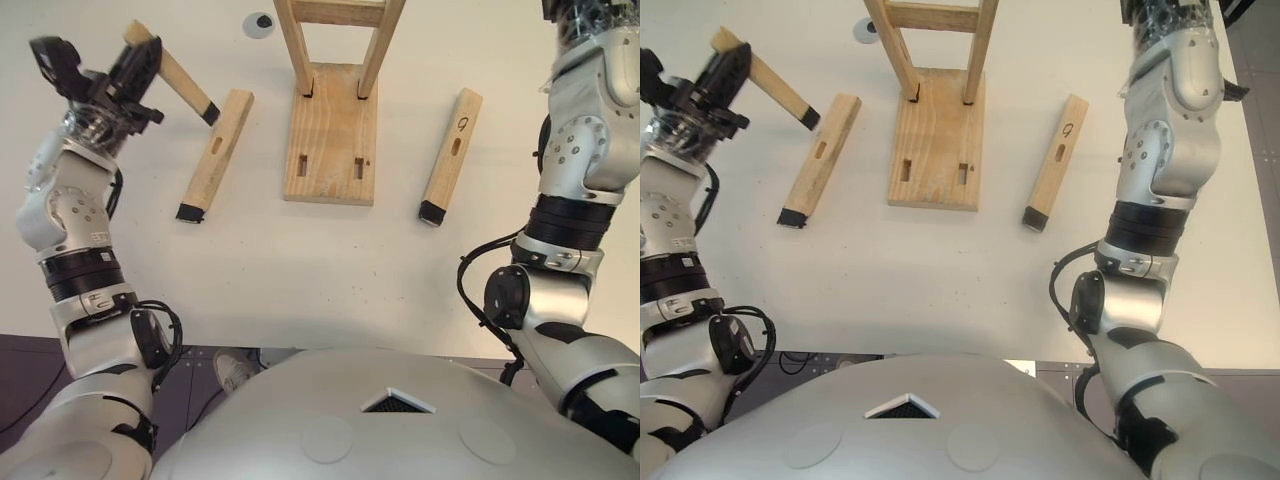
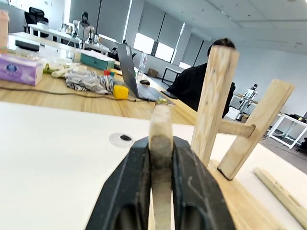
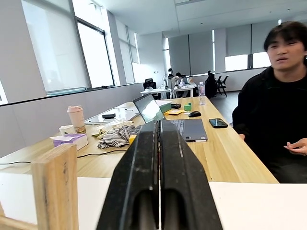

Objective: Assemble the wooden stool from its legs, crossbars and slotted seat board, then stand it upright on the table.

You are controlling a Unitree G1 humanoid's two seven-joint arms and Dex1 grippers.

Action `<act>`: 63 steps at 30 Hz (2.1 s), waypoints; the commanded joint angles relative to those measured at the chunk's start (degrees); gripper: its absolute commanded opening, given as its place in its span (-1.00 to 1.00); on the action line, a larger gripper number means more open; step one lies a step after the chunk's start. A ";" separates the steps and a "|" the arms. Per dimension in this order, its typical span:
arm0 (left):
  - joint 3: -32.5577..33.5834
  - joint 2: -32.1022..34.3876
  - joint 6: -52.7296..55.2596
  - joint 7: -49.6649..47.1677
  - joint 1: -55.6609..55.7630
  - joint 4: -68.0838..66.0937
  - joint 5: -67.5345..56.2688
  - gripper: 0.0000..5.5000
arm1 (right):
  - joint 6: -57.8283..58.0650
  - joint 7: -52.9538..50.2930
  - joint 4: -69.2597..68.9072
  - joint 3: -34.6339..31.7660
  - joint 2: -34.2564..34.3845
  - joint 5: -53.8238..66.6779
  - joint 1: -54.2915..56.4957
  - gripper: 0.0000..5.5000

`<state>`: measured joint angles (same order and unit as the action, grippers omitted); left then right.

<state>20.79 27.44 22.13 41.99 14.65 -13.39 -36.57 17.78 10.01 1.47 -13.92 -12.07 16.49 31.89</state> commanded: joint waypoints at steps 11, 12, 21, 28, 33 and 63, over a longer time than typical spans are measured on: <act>3.79 -5.57 -1.72 -6.23 -9.62 9.83 -1.49 -0.86 | -0.86 1.96 3.13 -0.46 -1.68 -0.21 0.95 -1.00; 3.97 -5.84 -2.00 -6.48 -9.20 9.51 -1.53 -0.86 | -0.95 2.05 3.39 -0.43 -1.68 -0.27 1.01 -1.00; 2.07 -6.76 -8.53 -4.69 -1.20 -4.35 1.98 -0.86 | -1.45 2.88 5.57 0.13 -1.27 -0.37 1.74 -1.00; 2.88 -5.67 -7.79 -4.69 -4.03 -2.38 1.61 -0.86 | -1.54 2.63 5.95 -0.49 -1.83 -0.28 0.82 -1.00; 5.10 -5.75 -4.66 -6.65 -4.55 2.36 -1.42 -0.86 | -1.34 2.59 5.40 -0.35 -1.69 -0.30 0.46 -1.00; -7.61 -13.72 -27.51 -15.21 -18.85 -9.62 19.46 -0.86 | -1.48 2.99 5.02 1.37 -1.52 -1.46 -1.06 -1.00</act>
<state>15.56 15.45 -9.09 28.35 2.03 -13.96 -21.51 16.38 12.72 6.81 -12.92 -12.38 15.60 31.58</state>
